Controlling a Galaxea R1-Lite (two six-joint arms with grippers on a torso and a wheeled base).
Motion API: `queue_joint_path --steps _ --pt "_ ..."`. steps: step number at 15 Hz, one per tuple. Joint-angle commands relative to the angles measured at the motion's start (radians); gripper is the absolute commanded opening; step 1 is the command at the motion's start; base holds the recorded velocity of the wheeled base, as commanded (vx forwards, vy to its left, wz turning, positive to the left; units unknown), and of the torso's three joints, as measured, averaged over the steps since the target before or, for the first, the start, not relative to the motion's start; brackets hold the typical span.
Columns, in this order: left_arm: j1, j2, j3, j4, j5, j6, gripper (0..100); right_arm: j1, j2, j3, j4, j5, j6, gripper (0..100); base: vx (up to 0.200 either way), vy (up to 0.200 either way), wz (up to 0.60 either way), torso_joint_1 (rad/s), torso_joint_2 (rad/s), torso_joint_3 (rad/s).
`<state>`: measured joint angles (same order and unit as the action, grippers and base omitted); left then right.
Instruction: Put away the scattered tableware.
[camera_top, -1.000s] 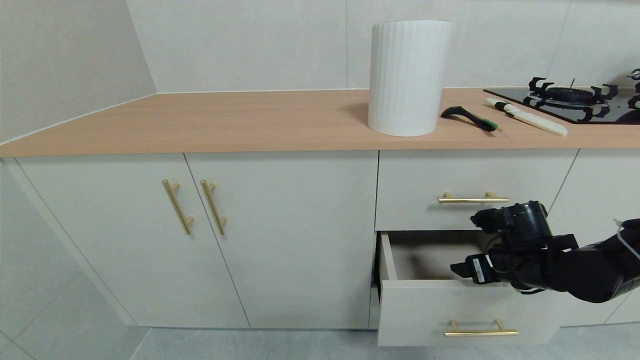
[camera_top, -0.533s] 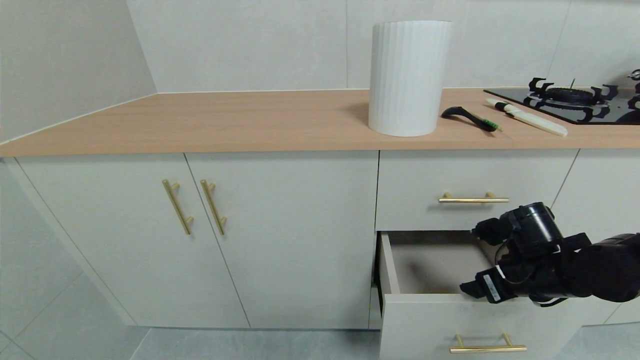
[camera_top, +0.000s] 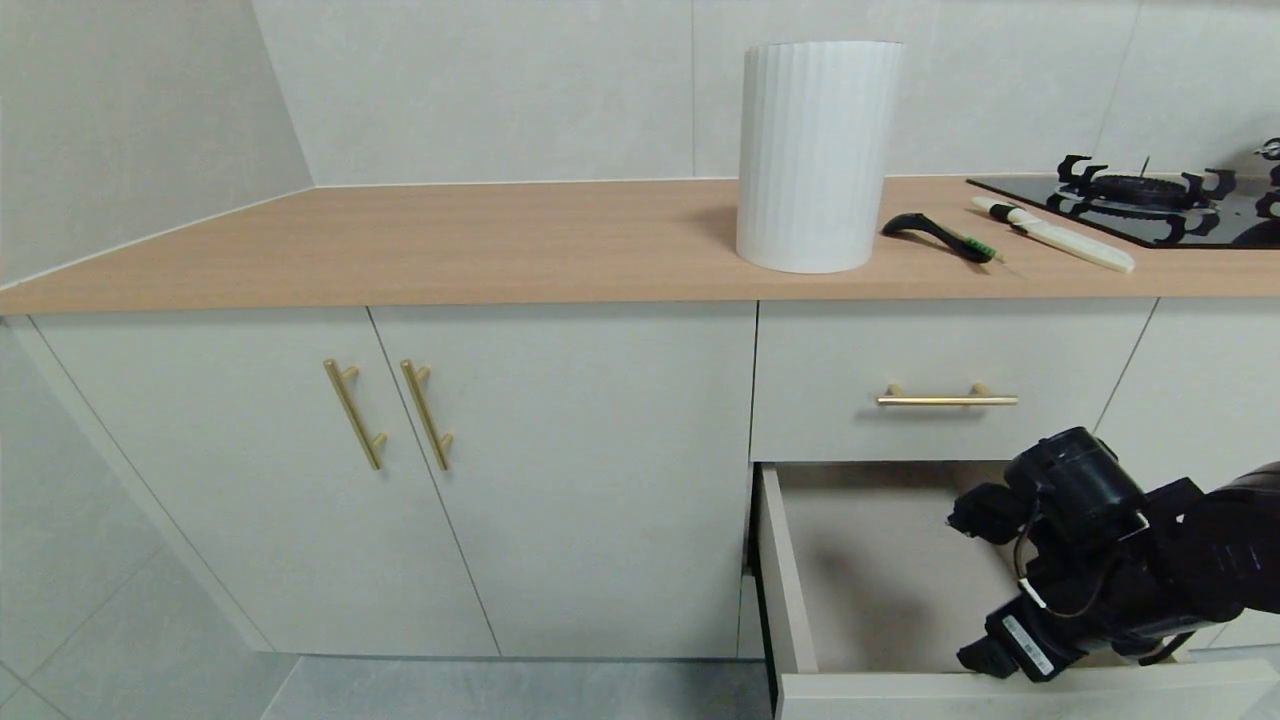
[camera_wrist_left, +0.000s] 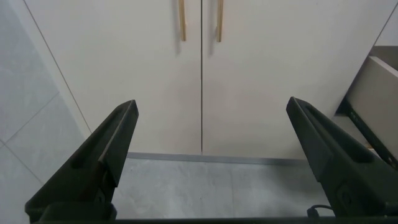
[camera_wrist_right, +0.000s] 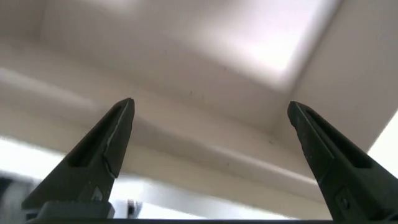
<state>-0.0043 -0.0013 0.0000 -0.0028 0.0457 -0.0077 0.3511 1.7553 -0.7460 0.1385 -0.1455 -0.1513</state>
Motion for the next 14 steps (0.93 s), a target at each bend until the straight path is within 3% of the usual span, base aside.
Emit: queue_joint_path --steps 1,8,14 --pt "0.000 0.001 0.000 0.000 0.000 0.000 100 0.032 -0.048 -0.001 0.036 0.000 -0.007 100 0.000 0.000 0.00 0.000 0.00 0.000" --pt "0.000 0.001 0.000 0.000 0.000 0.000 100 0.152 -0.076 -0.001 0.251 0.001 -0.034 100 0.000 0.000 0.00 0.000 0.00 0.000" --pt "0.000 0.001 0.000 0.000 0.000 0.000 100 0.174 -0.073 -0.001 0.289 0.003 -0.044 100 0.000 0.000 0.00 0.000 0.00 0.000"
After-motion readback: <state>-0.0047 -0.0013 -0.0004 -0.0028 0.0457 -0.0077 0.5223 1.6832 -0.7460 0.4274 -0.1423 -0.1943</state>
